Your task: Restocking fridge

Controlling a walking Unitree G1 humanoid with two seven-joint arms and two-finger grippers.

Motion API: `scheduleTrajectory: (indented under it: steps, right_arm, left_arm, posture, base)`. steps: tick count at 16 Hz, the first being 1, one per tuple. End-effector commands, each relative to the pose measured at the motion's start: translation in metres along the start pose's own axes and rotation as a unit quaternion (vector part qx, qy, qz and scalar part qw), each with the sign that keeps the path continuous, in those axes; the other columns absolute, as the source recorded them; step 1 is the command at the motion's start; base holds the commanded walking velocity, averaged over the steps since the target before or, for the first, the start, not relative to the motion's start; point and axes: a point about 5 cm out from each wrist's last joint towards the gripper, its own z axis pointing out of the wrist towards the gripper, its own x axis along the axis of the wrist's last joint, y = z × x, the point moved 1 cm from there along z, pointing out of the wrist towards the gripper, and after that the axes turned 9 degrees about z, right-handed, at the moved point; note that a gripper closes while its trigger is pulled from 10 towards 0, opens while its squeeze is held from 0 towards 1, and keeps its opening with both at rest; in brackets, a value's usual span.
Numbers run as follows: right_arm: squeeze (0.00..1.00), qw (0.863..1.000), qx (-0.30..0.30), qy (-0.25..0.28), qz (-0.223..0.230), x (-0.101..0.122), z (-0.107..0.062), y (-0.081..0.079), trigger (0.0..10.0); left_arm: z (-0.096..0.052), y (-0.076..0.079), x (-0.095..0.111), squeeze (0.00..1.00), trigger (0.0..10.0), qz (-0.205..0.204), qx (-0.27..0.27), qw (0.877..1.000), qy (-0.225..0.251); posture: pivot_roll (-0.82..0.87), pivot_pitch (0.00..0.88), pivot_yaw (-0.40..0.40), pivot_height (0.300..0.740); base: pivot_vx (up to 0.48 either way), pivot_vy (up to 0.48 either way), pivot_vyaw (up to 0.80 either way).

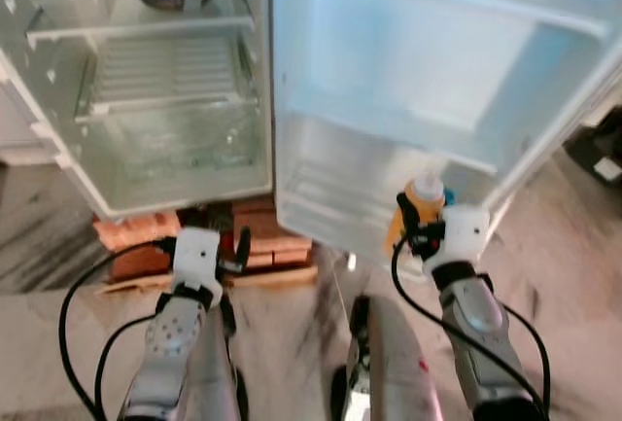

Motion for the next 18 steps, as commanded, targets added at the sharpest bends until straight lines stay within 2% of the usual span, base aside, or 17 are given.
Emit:
scheduleTrajectory:
  steps: [1,4,6,10,14,15,18]
  right_arm:
    - [0.00,1.000,0.007,-0.004,-0.006,-0.001,0.001,0.000,10.0]
    - [0.00,0.999,0.039,-0.001,-0.009,-0.001,0.008,-0.013,10.0]
    - [0.00,0.998,0.058,0.006,-0.013,0.002,0.016,-0.021,10.0]
    - [0.00,0.997,0.069,0.017,-0.012,0.007,0.026,-0.025,10.0]
    - [0.00,0.989,0.123,0.069,-0.046,0.032,0.056,-0.047,10.0]
    - [0.00,0.988,0.126,0.077,-0.049,0.035,0.058,-0.049,10.0]
    - [0.00,0.981,0.130,0.100,-0.107,0.047,0.074,-0.047,10.0]
  left_arm:
    - [-0.001,0.002,-0.002,0.00,10.0,0.005,-0.001,1.000,-0.004]
    - [-0.005,0.001,-0.003,0.00,10.0,0.006,0.007,1.000,-0.010]
    - [-0.011,-0.005,-0.009,0.00,10.0,-0.008,0.032,0.999,-0.027]
    - [-0.017,-0.016,-0.012,0.00,10.0,-0.011,0.061,0.997,-0.035]
    - [-0.018,-0.019,-0.008,0.00,10.0,-0.010,0.063,0.997,-0.034]
    - [-0.018,-0.019,-0.007,0.00,10.0,-0.010,0.063,0.997,-0.034]
    - [-0.019,-0.020,-0.005,0.00,10.0,-0.008,0.063,0.997,-0.032]
  posture:
    - [0.04,0.103,-0.051,0.519]
    - [0.04,0.126,-0.049,0.519]
    - [0.05,0.143,-0.052,0.514]
    - [0.07,0.165,-0.056,0.485]
    - [0.09,0.180,-0.056,0.485]
    - [0.09,0.180,-0.056,0.485]
    - [0.10,0.185,-0.060,0.485]
  base:
    - [0.000,0.000,0.00]
    - [0.000,0.000,0.00]
    - [0.000,0.000,0.00]
    - [0.000,0.000,0.00]
    - [0.000,0.000,0.00]
    - [0.000,0.000,0.00]
    - [0.000,0.000,0.00]
